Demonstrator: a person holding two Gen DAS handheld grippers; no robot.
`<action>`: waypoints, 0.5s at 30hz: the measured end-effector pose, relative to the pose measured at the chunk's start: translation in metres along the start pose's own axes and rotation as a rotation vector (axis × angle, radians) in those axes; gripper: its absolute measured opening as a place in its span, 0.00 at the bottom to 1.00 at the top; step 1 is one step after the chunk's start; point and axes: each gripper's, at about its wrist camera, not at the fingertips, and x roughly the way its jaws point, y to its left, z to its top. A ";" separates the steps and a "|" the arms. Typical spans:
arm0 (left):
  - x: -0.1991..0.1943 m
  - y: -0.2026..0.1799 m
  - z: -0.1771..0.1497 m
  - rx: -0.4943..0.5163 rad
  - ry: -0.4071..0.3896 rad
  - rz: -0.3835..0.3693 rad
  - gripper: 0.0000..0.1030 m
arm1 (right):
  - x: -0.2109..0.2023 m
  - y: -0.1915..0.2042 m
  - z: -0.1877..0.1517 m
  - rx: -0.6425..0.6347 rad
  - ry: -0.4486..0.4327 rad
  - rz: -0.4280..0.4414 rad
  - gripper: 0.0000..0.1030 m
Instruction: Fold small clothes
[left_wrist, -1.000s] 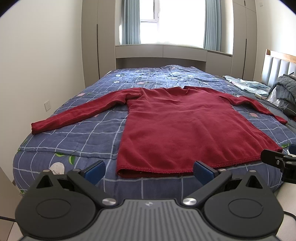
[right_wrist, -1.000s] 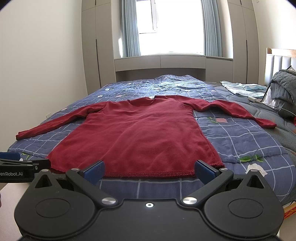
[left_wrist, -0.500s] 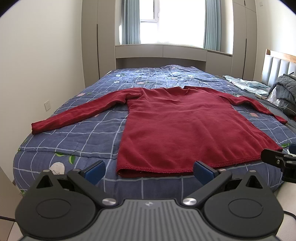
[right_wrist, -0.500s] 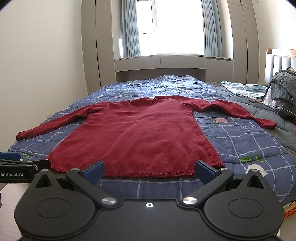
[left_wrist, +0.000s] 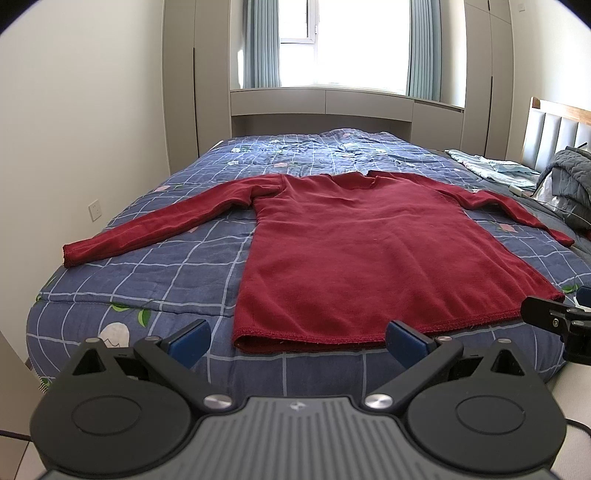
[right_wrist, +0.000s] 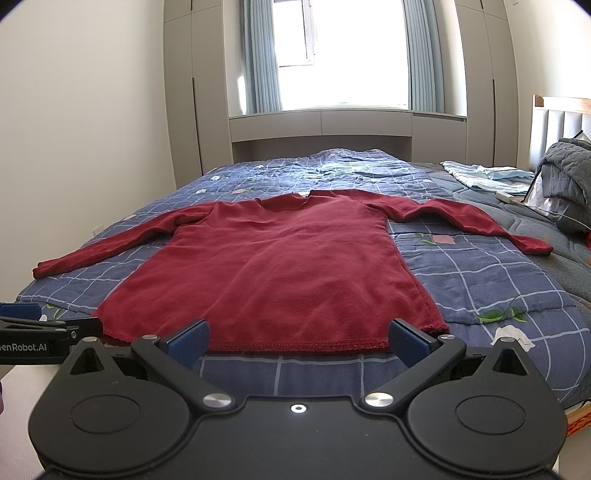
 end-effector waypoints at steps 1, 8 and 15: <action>0.000 0.000 0.000 0.000 0.000 0.000 1.00 | 0.000 0.000 0.000 0.000 0.000 0.000 1.00; 0.000 0.000 -0.001 -0.001 0.000 0.000 1.00 | 0.000 0.000 0.000 0.000 0.000 0.000 1.00; 0.000 0.000 -0.001 -0.002 0.001 0.000 1.00 | 0.000 0.001 0.000 0.000 0.000 0.000 1.00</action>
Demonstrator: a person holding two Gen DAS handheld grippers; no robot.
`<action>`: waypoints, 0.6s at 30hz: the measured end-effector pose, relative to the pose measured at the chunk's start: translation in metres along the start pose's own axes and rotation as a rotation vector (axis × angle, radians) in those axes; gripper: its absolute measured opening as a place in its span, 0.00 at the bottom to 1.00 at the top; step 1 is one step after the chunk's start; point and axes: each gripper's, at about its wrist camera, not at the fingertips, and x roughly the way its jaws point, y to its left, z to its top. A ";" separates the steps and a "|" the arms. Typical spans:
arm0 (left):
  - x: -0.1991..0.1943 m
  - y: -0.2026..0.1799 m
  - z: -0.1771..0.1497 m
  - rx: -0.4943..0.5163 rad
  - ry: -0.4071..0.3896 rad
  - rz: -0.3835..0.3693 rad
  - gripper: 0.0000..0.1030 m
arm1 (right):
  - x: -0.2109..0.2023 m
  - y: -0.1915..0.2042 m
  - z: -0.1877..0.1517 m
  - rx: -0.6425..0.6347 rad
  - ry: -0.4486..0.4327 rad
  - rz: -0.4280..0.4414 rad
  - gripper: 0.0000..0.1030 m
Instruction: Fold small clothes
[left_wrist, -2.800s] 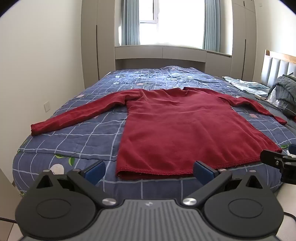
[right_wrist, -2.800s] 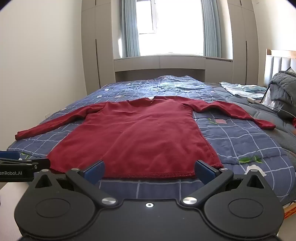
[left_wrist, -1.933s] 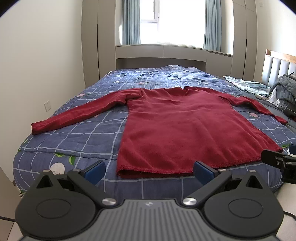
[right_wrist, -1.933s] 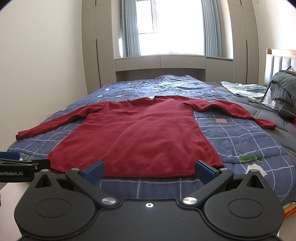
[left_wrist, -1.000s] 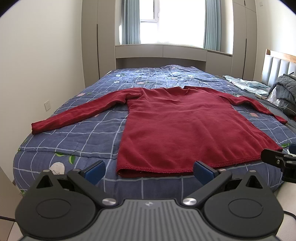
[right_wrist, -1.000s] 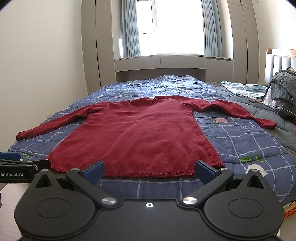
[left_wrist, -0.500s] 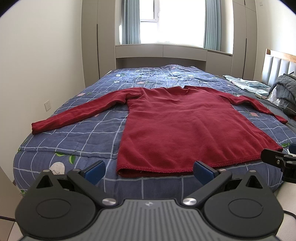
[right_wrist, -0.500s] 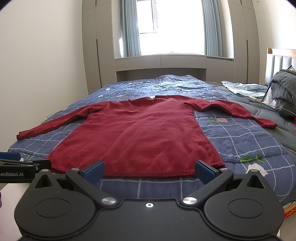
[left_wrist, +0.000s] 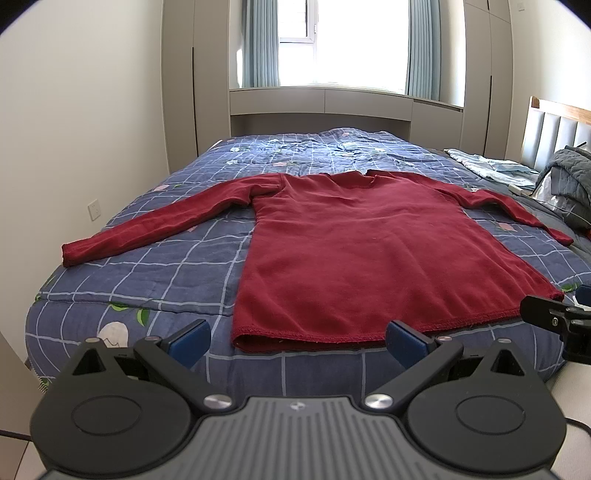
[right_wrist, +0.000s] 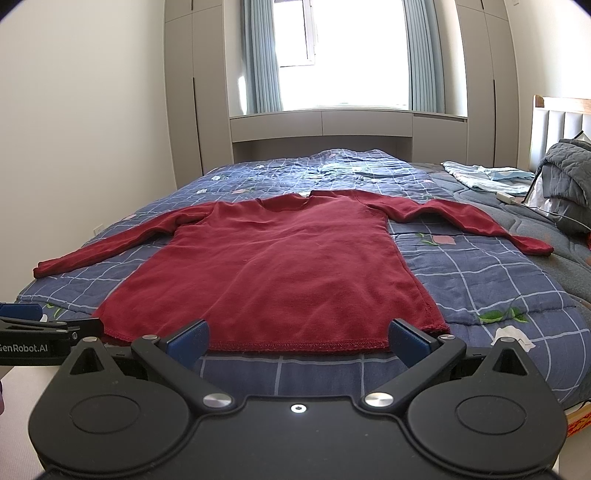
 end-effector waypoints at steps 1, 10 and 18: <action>0.000 0.000 0.000 0.001 0.000 0.001 1.00 | 0.000 0.000 0.000 0.000 0.000 0.000 1.00; 0.004 -0.001 -0.003 0.000 0.008 0.000 1.00 | 0.000 0.000 0.001 -0.001 0.005 0.000 1.00; 0.013 -0.001 -0.001 -0.001 0.057 -0.011 1.00 | 0.008 0.001 0.002 -0.004 0.045 -0.001 1.00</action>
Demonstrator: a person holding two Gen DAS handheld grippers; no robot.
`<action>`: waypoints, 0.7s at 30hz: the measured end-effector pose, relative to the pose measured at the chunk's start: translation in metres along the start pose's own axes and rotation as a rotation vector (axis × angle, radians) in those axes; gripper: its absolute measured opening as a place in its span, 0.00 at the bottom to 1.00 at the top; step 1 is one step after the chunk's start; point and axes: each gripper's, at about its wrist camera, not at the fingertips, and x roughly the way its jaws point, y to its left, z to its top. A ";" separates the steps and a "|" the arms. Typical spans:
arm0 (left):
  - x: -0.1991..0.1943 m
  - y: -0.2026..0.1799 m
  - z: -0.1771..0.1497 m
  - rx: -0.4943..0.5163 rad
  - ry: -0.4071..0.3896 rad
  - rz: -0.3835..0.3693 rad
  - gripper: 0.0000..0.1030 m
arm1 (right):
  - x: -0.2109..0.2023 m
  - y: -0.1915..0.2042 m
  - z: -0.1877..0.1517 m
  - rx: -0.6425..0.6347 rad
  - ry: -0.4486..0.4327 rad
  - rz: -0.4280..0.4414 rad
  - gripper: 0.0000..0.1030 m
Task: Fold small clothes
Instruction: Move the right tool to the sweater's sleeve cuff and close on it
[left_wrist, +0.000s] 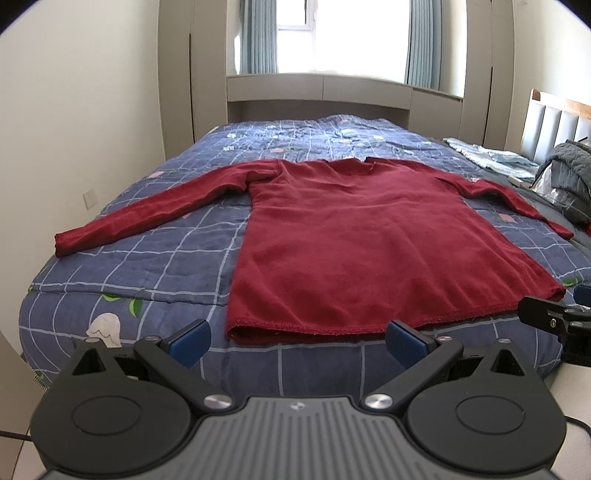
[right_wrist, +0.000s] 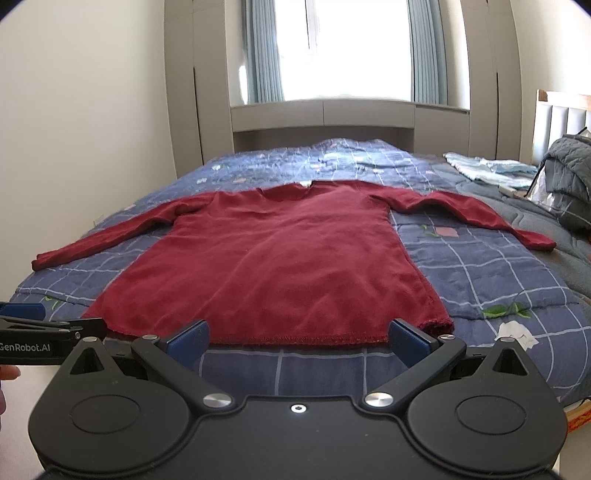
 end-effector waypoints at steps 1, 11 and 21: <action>0.003 0.001 0.004 0.000 0.012 -0.002 1.00 | 0.003 -0.001 0.001 0.002 0.013 0.003 1.00; 0.040 -0.002 0.054 -0.012 0.054 0.007 1.00 | 0.046 -0.016 0.033 -0.007 0.116 -0.069 1.00; 0.086 -0.025 0.114 -0.017 0.056 -0.020 1.00 | 0.093 -0.055 0.066 -0.008 0.114 -0.144 1.00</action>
